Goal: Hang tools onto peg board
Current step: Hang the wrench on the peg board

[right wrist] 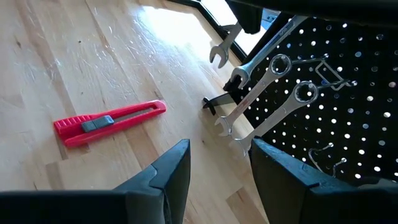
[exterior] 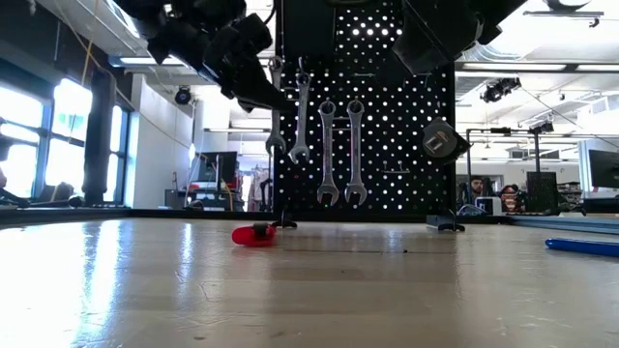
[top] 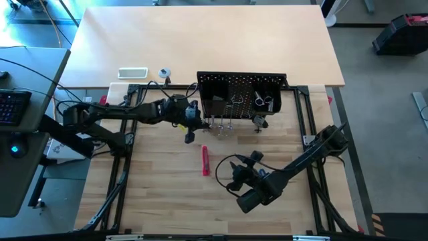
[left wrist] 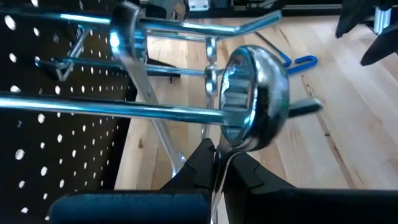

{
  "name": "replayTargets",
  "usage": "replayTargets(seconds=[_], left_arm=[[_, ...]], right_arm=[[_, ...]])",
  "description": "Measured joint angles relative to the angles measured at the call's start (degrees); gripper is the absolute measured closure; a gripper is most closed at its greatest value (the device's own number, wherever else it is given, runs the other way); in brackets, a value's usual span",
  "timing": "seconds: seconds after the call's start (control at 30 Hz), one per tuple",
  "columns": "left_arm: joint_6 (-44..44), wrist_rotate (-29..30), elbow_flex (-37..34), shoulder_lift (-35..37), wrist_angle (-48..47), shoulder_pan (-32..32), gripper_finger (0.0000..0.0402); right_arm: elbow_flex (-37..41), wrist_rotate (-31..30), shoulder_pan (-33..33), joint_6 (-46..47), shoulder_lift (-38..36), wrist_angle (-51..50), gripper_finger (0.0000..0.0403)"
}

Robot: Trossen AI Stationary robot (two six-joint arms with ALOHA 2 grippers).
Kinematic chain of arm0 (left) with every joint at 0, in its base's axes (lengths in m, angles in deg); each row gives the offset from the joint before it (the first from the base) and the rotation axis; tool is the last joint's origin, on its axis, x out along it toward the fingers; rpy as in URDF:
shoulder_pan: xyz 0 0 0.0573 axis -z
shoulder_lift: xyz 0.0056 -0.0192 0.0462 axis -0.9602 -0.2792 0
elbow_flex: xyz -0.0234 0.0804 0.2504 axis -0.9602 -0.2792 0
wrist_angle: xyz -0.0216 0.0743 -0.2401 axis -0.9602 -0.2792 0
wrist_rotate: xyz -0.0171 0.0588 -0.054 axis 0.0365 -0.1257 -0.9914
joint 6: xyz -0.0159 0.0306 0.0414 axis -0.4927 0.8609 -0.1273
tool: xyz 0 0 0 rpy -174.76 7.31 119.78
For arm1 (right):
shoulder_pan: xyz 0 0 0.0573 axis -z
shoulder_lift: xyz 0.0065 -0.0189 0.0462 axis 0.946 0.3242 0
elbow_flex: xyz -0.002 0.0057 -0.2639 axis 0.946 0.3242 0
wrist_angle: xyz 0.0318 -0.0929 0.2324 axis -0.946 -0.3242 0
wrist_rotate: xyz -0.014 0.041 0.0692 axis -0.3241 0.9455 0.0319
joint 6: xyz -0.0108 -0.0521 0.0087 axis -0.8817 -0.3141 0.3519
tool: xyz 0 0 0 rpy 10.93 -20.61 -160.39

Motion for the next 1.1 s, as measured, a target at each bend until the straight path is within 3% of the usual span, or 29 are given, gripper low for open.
replayTargets(seconds=[0.3,0.9,1.1], left_arm=[[1.5,0.25,3.07,-4.03,-1.19,-1.75,0.0401],[2.03,1.05,3.07,-4.01,1.87,-5.26,0.0394],[1.02,2.98,3.07,-4.01,2.16,-5.26,0.0364]], right_arm=[[0.0,0.45,0.08,-0.01,0.0,0.46,0.0242],[0.0,0.95,-0.01,-0.02,0.0,0.68,0.0242],[0.0,0.96,-0.01,-0.02,0.0,1.15,0.0242]])
